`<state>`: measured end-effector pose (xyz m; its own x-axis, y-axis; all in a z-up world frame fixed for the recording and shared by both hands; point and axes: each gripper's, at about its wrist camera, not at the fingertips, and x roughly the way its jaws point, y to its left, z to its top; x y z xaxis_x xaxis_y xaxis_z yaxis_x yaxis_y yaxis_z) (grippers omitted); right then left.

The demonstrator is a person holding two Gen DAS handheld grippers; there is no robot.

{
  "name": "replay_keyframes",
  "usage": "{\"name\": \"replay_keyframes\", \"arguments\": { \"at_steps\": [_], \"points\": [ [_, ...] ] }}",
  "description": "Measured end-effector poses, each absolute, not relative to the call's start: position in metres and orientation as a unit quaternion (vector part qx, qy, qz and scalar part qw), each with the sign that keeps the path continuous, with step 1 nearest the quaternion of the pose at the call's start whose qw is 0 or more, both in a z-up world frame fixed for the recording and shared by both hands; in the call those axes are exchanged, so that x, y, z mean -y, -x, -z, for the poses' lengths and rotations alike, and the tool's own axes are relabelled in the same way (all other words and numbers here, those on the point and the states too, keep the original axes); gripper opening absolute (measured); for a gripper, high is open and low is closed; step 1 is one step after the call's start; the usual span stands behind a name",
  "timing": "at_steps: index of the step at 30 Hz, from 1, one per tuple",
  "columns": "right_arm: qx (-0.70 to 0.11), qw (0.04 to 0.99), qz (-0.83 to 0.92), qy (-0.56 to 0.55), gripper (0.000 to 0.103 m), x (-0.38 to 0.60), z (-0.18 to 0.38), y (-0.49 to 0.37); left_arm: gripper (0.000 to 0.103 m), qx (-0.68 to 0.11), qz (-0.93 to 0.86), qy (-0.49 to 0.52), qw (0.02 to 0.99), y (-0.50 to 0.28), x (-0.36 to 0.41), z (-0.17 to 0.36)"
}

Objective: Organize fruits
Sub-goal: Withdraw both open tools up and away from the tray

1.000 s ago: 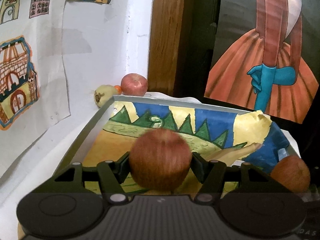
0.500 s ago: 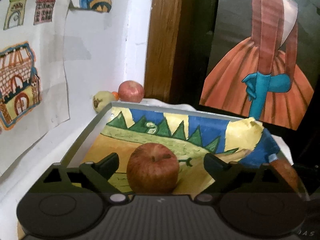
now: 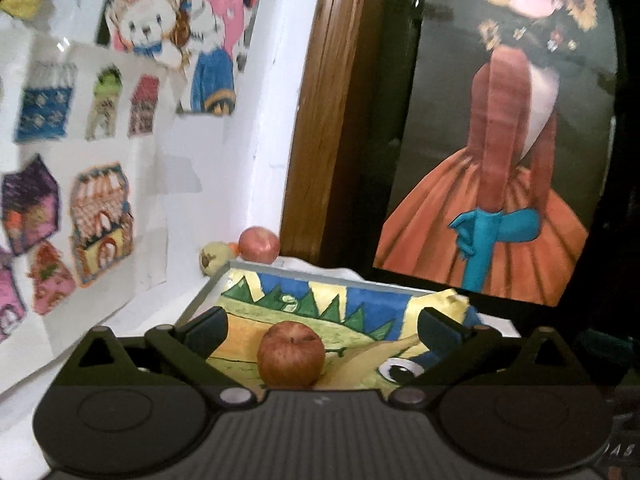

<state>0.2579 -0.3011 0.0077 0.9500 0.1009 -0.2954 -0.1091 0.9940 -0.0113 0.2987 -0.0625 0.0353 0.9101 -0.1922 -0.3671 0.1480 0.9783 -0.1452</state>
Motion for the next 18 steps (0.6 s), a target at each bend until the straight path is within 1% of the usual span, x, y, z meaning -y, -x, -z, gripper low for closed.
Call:
{"name": "replay_keyframes", "arguments": {
  "at_steps": [4, 9, 18],
  "points": [
    [-0.125, 0.99, -0.058, 0.017, 0.102, 0.296, -0.027, -0.22, 0.103, -0.173, 0.081, 0.048, 0.98, -0.262, 0.053, -0.051],
    [-0.116, 0.991, -0.069, 0.015, 0.102, 0.284, -0.042, -0.171, 0.103, -0.161, 0.073, 0.043, 0.983, -0.217, 0.038, -0.064],
    [-0.104, 0.991, -0.089, -0.002, 0.102, 0.259, -0.049, -0.096, 0.103, -0.151, 0.057, 0.027, 0.986, -0.139, 0.013, -0.061]
  ]
}}
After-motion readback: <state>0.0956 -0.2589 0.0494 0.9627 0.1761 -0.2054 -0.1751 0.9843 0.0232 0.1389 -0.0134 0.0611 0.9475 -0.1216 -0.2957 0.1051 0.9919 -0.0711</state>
